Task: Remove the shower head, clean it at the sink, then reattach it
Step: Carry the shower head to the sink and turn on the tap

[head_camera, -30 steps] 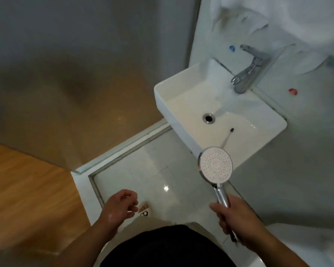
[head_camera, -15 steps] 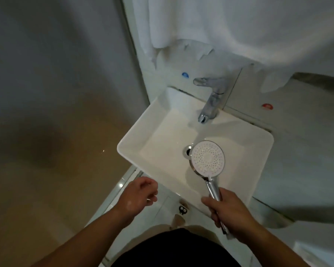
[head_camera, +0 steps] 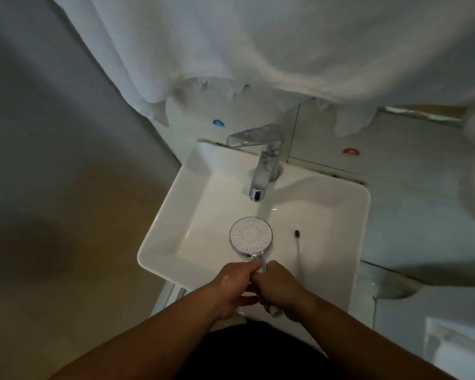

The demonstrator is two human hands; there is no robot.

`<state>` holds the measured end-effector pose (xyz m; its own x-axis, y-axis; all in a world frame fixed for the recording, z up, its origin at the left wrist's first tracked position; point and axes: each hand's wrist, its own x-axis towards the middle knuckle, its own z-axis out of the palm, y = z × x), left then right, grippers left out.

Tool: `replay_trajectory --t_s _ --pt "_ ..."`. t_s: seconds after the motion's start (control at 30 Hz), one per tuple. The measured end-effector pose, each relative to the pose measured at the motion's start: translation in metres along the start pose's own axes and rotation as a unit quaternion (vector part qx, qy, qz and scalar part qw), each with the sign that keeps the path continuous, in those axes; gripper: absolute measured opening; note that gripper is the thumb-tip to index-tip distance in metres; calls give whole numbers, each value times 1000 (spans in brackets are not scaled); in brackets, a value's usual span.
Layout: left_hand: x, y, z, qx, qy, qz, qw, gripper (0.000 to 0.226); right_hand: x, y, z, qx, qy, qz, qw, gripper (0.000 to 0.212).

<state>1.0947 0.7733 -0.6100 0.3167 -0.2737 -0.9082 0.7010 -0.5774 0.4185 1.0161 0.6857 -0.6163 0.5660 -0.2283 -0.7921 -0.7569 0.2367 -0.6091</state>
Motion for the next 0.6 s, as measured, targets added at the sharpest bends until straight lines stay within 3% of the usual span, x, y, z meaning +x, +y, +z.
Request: replay_trajectory --t_s 0.07,0.17,0.27,0.33,0.4,0.47,0.6 --pt "7 3 -1 -12 14 -14 1000 19 3 -3 7 4 -2 0 1000 14" --pt "17 6 -7 -14 7 -22 1000 13 4 -6 15 2 -22 -14 1000 30" --pt "29 11 -20 -28 2 -19 999 11 -2 -13 15 -13 -39 -34 999 15" --pt "39 15 -33 -19 -3 -8 1000 10 -5 -16 13 -80 -42 -66 994 15" --pt "48 18 -47 -5 -29 -5 1000 15 -7 -19 9 -167 28 -96 981 23" --pt "56 20 -63 4 -71 -11 997 18 -16 -31 1 -199 167 -111 959 21" --pt "73 22 -90 88 -110 4 990 20 -34 -86 -13 -201 381 -232 872 23"
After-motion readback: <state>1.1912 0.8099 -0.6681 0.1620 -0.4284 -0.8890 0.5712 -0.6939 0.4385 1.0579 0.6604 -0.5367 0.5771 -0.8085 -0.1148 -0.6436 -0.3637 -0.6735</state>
